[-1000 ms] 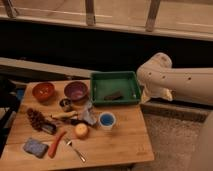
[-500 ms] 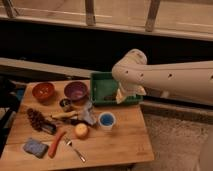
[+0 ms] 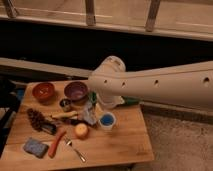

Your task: Place fork in purple bowl

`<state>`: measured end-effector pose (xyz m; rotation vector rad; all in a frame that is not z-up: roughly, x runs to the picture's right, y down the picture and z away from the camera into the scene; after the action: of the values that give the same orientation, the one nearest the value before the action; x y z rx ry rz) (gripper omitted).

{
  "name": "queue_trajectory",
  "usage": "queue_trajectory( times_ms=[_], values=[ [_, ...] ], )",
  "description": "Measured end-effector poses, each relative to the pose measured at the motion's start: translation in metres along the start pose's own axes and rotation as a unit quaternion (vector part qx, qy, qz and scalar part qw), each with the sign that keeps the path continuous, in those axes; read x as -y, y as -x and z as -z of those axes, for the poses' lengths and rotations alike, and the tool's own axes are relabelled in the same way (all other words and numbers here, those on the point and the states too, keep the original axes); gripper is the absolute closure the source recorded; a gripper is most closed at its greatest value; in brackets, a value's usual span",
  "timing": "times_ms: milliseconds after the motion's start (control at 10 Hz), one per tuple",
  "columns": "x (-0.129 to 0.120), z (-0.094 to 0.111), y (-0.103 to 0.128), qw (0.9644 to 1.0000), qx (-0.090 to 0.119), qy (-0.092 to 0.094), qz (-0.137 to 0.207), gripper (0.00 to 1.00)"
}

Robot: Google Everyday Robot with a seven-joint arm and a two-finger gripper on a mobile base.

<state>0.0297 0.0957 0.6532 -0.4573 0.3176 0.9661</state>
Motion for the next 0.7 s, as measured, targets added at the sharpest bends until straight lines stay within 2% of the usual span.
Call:
queue_trajectory(
  times_ms=[400,500,700],
  values=[
    [-0.002,-0.002,0.000,1.0000,-0.002,0.002,0.008,0.20],
    [-0.010,-0.006,0.002,0.9997,-0.003,0.008,0.023,0.20],
    [-0.043,-0.017,0.018,0.9978,-0.005,0.026,0.060,0.20]
  ],
)
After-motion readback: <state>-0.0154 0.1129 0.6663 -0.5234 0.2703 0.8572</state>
